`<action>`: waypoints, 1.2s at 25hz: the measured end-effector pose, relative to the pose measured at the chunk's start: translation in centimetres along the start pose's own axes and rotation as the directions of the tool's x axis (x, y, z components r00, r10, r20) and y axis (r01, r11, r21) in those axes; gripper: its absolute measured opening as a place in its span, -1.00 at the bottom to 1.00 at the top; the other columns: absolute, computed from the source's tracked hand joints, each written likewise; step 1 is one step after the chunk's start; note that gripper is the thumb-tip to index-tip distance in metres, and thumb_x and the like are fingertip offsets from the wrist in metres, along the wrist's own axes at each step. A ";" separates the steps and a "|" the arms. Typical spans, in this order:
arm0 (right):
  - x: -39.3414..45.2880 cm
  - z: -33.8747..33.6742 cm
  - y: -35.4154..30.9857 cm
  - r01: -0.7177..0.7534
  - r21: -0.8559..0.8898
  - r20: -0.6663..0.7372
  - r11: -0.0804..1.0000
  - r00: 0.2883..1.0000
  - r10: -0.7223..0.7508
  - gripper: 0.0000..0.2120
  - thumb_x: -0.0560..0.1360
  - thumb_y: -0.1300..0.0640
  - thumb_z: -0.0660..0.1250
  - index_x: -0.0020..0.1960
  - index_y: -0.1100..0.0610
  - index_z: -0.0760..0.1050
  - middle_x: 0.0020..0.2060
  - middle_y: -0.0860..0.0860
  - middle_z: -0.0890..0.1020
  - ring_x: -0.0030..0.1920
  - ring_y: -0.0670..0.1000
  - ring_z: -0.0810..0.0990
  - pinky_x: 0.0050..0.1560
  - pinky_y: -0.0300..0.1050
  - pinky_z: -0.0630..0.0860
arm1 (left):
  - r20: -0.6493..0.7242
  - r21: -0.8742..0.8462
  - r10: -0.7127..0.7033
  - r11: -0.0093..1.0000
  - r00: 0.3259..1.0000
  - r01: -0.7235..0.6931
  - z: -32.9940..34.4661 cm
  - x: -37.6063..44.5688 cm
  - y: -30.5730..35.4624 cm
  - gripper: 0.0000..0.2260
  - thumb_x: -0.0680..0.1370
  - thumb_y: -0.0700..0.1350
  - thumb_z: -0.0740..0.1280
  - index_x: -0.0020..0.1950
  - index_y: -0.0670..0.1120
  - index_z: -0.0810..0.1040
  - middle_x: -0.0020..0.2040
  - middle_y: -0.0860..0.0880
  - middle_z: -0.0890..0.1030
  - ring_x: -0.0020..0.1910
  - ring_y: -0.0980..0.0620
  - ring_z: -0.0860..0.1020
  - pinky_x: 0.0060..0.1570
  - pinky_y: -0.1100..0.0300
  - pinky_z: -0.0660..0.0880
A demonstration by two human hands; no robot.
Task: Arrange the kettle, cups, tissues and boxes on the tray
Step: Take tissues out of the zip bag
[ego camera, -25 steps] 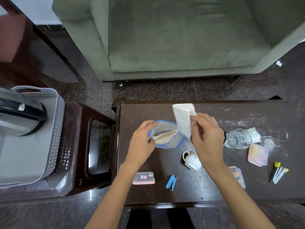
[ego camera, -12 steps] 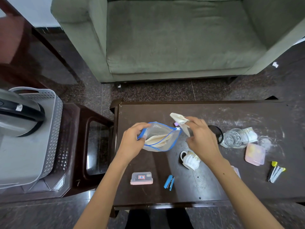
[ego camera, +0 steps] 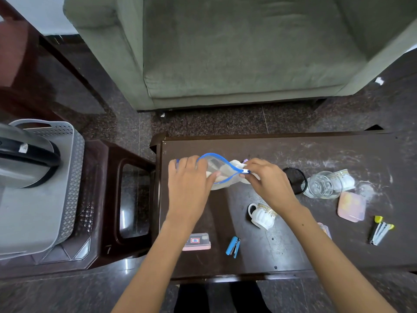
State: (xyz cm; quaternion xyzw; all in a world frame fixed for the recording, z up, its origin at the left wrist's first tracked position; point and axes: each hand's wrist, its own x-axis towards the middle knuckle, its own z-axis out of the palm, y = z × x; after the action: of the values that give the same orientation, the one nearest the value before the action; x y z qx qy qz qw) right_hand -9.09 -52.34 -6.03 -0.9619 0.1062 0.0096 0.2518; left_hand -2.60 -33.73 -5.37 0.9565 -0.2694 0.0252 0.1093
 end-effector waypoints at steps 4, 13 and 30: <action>0.2 -0.5 0.3 0.011 0.083 -0.007 0.996 1.000 -0.011 -0.91 0.43 0.10 0.43 -0.15 0.13 0.62 -0.10 -0.04 0.65 -0.11 0.08 0.61 -0.24 0.00 0.51 | -0.045 -0.238 0.035 0.970 0.998 -0.045 0.4 0.1 1.1 -0.47 0.32 0.32 0.35 0.02 -0.08 0.46 -0.05 0.03 0.59 -0.02 -0.01 0.54 0.37 -0.05 0.11; -0.1 0.0 0.7 0.024 0.282 -0.110 0.959 0.994 0.007 -0.83 0.37 0.12 0.50 -0.15 0.20 0.60 -0.16 0.02 0.64 -0.24 -0.09 0.53 -0.25 -0.32 0.43 | 0.007 -0.756 0.046 0.654 0.999 -0.025 0.9 1.2 2.7 -0.94 0.45 -0.22 0.43 -0.17 -0.12 0.57 -0.22 0.04 0.60 -0.24 0.09 0.55 -0.18 0.09 0.52; -0.8 -0.2 -0.3 -0.034 0.488 -0.078 0.872 0.994 0.082 -0.91 0.45 0.17 0.42 -0.15 0.21 0.63 -0.21 -0.05 0.60 -0.36 -0.21 0.50 -0.32 -0.42 0.36 | 0.069 -0.829 -0.034 0.554 0.997 0.076 1.2 1.3 2.7 -0.92 0.45 -0.19 0.45 -0.08 -0.14 0.65 -0.12 0.06 0.66 -0.11 0.19 0.59 -0.05 0.41 0.46</action>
State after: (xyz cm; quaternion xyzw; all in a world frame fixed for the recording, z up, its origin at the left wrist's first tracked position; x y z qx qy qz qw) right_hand -9.81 -52.00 -5.62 -0.8636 0.1461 -0.0559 0.4793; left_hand -2.97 -36.92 -5.87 0.8003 -0.2217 -0.1294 0.5418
